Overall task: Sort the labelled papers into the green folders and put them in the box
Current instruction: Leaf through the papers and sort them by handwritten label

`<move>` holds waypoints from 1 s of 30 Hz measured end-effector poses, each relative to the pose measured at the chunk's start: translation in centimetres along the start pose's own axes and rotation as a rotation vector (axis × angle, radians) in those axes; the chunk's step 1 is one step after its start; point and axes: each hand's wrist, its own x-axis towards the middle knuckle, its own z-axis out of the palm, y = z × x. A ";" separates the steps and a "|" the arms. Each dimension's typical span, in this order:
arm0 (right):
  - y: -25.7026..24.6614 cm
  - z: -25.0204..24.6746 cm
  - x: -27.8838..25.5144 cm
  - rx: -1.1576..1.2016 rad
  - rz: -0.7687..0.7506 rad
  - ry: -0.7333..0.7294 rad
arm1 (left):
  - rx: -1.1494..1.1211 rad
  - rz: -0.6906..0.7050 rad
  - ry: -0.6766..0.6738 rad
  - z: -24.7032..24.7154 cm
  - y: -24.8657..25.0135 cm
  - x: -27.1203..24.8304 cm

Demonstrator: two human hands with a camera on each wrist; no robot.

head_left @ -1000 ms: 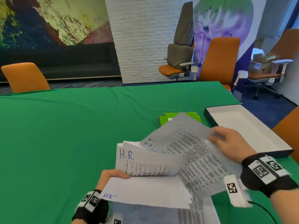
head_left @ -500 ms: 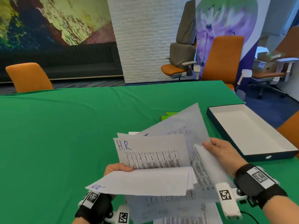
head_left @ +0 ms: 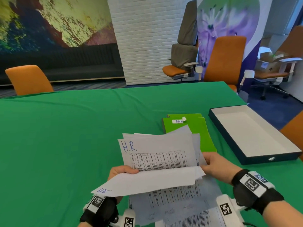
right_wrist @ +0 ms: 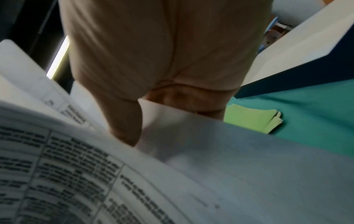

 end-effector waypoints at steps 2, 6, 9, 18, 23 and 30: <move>-0.5 0.4 0.3 -0.049 -0.031 0.012 | 0.000 -0.065 -0.034 -0.1 0.0 -0.1; 0.4 0.7 0.7 0.174 -0.004 0.210 | -0.040 0.023 0.007 0.4 -0.2 -0.3; 1.1 1.3 0.6 0.234 0.048 0.184 | -0.014 0.070 0.003 0.4 -0.2 -0.4; 1.4 3.1 0.0 0.059 0.139 -0.164 | 0.021 0.111 -0.019 -1.4 -1.3 -0.3; 1.6 2.7 0.7 0.065 0.112 0.023 | 0.061 0.114 0.061 -0.5 -1.1 -0.6; 2.3 3.8 0.0 0.154 0.228 -0.151 | 0.132 -0.116 0.180 -0.8 -0.9 0.6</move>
